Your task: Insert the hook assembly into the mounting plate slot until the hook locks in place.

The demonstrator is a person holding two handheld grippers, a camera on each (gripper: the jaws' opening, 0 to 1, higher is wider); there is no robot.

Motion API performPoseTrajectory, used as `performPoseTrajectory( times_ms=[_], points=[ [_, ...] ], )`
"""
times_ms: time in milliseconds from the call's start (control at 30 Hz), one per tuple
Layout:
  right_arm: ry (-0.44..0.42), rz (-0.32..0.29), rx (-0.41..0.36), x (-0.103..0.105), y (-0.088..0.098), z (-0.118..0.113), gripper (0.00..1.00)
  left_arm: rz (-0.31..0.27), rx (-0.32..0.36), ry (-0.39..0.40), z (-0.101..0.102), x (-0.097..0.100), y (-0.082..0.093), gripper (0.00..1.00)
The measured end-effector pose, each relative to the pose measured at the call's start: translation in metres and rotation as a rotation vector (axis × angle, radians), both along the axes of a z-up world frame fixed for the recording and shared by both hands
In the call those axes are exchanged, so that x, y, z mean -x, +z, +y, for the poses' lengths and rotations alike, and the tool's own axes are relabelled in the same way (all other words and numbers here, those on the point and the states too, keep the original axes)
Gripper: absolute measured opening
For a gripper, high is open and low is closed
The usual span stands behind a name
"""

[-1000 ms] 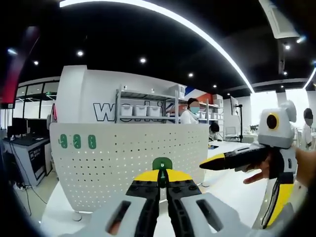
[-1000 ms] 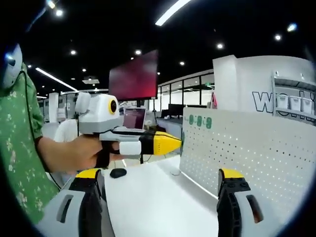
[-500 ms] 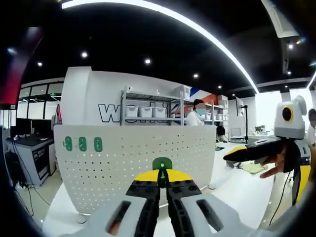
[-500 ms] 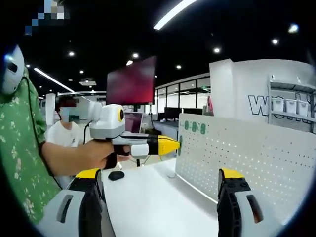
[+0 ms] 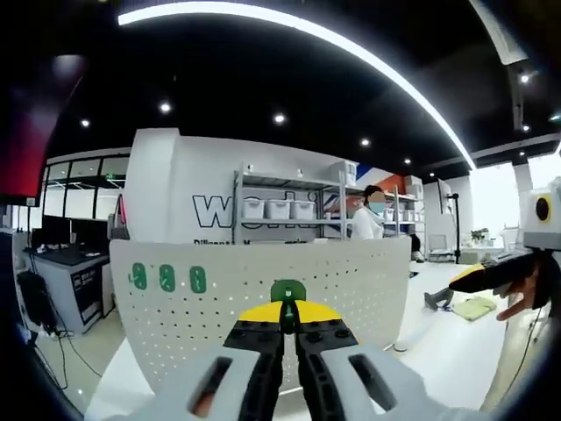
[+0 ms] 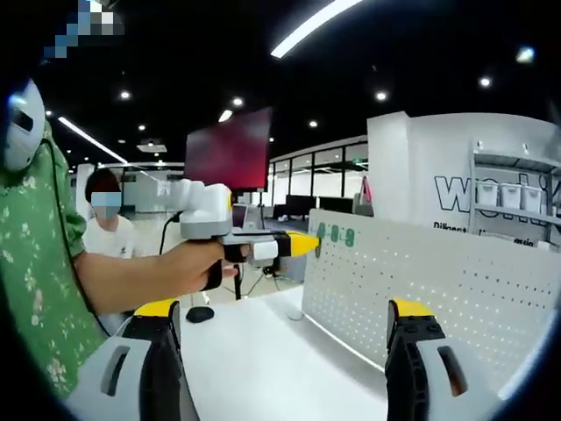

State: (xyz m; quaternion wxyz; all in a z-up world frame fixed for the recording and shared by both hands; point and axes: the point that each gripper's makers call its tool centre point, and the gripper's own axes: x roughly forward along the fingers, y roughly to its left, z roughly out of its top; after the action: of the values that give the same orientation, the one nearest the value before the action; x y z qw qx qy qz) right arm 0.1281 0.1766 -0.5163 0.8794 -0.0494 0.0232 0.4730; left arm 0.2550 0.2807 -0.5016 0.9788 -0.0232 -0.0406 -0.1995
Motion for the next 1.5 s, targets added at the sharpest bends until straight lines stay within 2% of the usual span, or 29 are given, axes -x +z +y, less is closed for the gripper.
performPoseTrajectory(
  times_ms=[500, 767, 933, 1267, 1500],
  points=[
    [-0.02, -0.003, -0.014, -0.01, 0.002, -0.01, 1.0, -0.053, 0.006, 0.08, -0.002, -0.039, 0.017, 0.03],
    [-0.029, 0.0, -0.011, -0.014, 0.001, -0.015, 1.0, -0.057, 0.027, 0.131, 0.007, -0.061, 0.02, 0.03],
    [-0.029, 0.006, -0.01, -0.017, -0.001, -0.016, 1.0, -0.064, 0.009, 0.154, 0.008, -0.074, 0.022, 0.03],
    [-0.048, 0.02, -0.011, -0.025, -0.006, -0.024, 1.0, -0.067, -0.016, 0.192, 0.008, -0.104, 0.021, 0.03],
    [-0.05, 0.032, -0.001, -0.031, -0.011, -0.026, 0.99, -0.054, -0.016, 0.219, 0.011, -0.122, 0.013, 0.03]
  ],
)
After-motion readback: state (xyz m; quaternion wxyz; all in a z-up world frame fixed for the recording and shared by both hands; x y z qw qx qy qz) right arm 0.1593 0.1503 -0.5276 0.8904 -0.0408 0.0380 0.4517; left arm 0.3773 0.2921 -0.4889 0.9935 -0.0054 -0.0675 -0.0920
